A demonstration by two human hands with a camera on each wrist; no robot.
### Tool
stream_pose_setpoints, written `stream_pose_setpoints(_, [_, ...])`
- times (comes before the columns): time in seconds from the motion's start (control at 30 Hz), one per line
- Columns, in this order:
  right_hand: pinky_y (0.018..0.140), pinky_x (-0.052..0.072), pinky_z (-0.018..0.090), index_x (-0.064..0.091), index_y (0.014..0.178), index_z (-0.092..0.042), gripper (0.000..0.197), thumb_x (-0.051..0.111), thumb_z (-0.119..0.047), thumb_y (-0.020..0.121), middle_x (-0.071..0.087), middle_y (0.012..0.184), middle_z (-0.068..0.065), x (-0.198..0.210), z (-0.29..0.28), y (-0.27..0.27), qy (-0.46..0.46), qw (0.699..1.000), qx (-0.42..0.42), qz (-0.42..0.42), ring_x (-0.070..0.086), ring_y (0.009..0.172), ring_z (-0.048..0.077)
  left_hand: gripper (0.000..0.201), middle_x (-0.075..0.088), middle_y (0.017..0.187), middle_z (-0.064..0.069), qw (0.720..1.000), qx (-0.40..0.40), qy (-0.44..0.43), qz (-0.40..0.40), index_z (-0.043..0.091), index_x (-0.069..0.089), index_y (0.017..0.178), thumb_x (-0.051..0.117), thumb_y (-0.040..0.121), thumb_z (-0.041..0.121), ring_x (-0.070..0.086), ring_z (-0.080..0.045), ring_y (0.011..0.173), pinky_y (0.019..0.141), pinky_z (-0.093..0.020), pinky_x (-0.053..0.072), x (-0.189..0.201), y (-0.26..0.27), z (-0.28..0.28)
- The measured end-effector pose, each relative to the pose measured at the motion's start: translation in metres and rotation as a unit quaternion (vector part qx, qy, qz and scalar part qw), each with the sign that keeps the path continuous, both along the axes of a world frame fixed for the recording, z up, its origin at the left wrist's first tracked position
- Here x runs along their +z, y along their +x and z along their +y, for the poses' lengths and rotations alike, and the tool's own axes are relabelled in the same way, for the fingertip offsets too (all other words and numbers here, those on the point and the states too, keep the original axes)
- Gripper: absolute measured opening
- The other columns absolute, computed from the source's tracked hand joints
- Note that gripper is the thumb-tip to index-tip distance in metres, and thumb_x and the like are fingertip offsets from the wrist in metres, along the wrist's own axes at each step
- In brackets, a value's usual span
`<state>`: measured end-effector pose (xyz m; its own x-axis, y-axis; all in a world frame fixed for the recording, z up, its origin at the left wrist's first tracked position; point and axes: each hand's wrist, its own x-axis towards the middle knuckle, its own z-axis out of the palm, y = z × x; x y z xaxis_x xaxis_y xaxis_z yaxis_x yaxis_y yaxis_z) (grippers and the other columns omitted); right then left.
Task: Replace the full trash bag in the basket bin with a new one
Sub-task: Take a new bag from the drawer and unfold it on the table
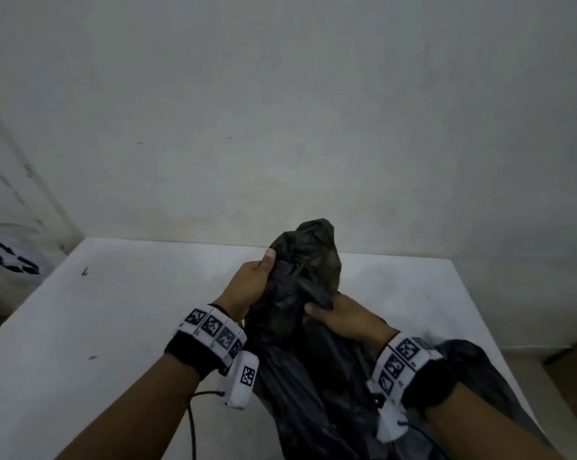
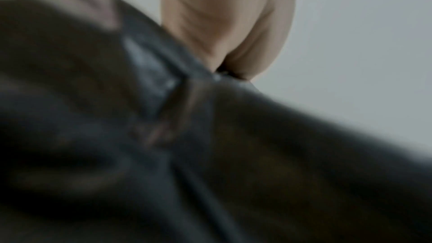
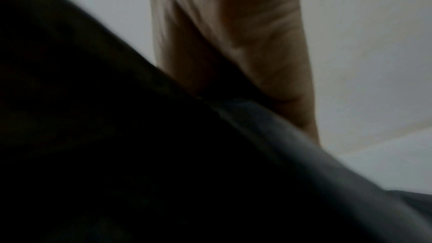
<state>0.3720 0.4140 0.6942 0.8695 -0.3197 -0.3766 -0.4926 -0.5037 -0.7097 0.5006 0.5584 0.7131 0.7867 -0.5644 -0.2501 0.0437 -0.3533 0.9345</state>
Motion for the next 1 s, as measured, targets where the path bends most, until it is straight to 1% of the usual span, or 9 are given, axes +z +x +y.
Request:
stream_pose_setpoints(0.17, [0.068, 0.058, 0.028, 0.064, 0.099, -0.002, 0.021, 0.046, -0.013, 0.099, 0.072, 0.096, 0.013, 0.043, -0.041, -0.013, 0.347, 0.913, -0.202, -0.069, 0.069, 0.077, 0.023, 0.067, 0.065, 0.117, -0.016, 0.993, 0.084, -0.046, 0.069, 0.004, 0.065, 0.106, 0.035, 0.092, 0.061, 0.062, -0.033, 0.104, 0.096, -0.047, 0.050, 0.012, 0.023, 0.008])
stream_pose_setpoints(0.27, [0.055, 0.058, 0.023, 0.063, 0.090, -0.004, 0.026, 0.041, -0.012, 0.100, 0.074, 0.072, 0.007, 0.081, -0.063, -0.025, 0.386, 0.880, -0.246, -0.130, 0.071, 0.061, 0.017, 0.069, 0.057, 0.129, -0.014, 0.972, 0.105, -0.125, 0.167, -0.003, 0.052, 0.126, 0.032, 0.095, 0.056, 0.056, -0.033, 0.114, 0.100, -0.045, 0.045, 0.039, 0.042, 0.008])
stream_pose_setpoints(0.43, [0.065, 0.059, 0.027, 0.063, 0.096, 0.000, 0.017, 0.053, -0.013, 0.091, 0.074, 0.083, 0.011, 0.143, -0.063, -0.049, 0.333, 0.894, -0.205, -0.218, 0.071, 0.069, 0.020, 0.064, 0.052, 0.134, -0.014, 0.915, 0.043, -0.294, 0.272, 0.000, 0.054, 0.119, 0.028, 0.097, 0.054, 0.045, -0.031, 0.127, 0.097, -0.042, 0.037, 0.106, 0.047, 0.006])
stream_pose_setpoints(0.53, [0.096, 0.052, 0.039, 0.052, 0.131, 0.001, 0.073, 0.078, -0.036, 0.074, 0.064, 0.123, 0.019, 0.166, -0.060, -0.081, 0.320, 0.909, -0.102, -0.249, 0.063, 0.109, 0.033, 0.076, 0.066, 0.115, -0.022, 0.913, 0.015, -0.303, 0.272, 0.000, 0.071, 0.095, 0.026, 0.094, 0.061, 0.059, -0.032, 0.113, 0.092, -0.043, 0.042, 0.131, 0.050, 0.015])
stream_pose_setpoints(0.63, [0.104, 0.046, 0.039, 0.051, 0.136, -0.009, 0.056, 0.047, -0.046, 0.094, 0.054, 0.138, 0.013, 0.160, -0.037, -0.114, 0.253, 0.956, -0.033, -0.145, 0.055, 0.124, 0.031, 0.081, 0.069, 0.106, -0.023, 0.928, -0.034, -0.248, 0.274, 0.001, 0.076, 0.092, 0.033, 0.087, 0.070, 0.068, -0.036, 0.095, 0.086, -0.048, 0.045, 0.122, 0.048, 0.032])
stream_pose_setpoints(0.77, [0.092, 0.049, 0.030, 0.071, 0.101, -0.013, 0.083, 0.037, -0.082, 0.069, 0.068, 0.117, 0.007, 0.124, -0.008, -0.143, -0.068, 0.986, -0.074, 0.134, 0.065, 0.101, 0.021, 0.073, 0.061, 0.121, -0.028, 0.941, -0.052, -0.170, 0.287, -0.004, 0.070, 0.103, 0.045, 0.087, 0.063, 0.067, -0.039, 0.096, 0.085, -0.046, 0.048, 0.079, 0.032, 0.060])
stream_pose_setpoints(0.87, [0.082, 0.057, 0.033, 0.070, 0.100, -0.006, 0.074, 0.051, -0.072, 0.073, 0.071, 0.107, 0.014, 0.102, 0.007, -0.154, 0.086, 0.958, -0.274, 0.004, 0.070, 0.086, 0.022, 0.057, 0.055, 0.133, -0.020, 0.971, -0.068, -0.083, 0.212, 0.007, 0.073, 0.099, 0.047, 0.089, 0.057, 0.067, -0.030, 0.095, 0.083, -0.040, 0.047, 0.062, 0.017, 0.076])
stream_pose_setpoints(0.93, [0.064, 0.058, 0.028, 0.065, 0.103, -0.005, 0.052, 0.049, -0.053, 0.090, 0.072, 0.098, 0.014, 0.102, 0.015, -0.155, 0.227, 0.879, -0.393, -0.146, 0.071, 0.073, 0.019, 0.076, 0.038, 0.147, -0.012, 0.992, -0.052, 0.071, 0.089, 0.011, 0.053, 0.130, 0.058, 0.079, 0.066, 0.049, -0.034, 0.121, 0.093, -0.043, 0.042, 0.055, 0.005, 0.083])
stream_pose_setpoints(1.0, [0.069, 0.058, 0.032, 0.063, 0.113, -0.004, 0.057, 0.048, -0.054, 0.092, 0.071, 0.103, 0.014, 0.102, 0.013, -0.153, 0.282, 0.818, -0.448, -0.226, 0.071, 0.083, 0.024, 0.087, 0.035, 0.143, -0.017, 0.989, 0.020, 0.137, -0.060, 0.010, 0.043, 0.133, 0.066, 0.071, 0.067, 0.040, -0.039, 0.126, 0.099, -0.045, 0.041, 0.046, -0.014, 0.085])
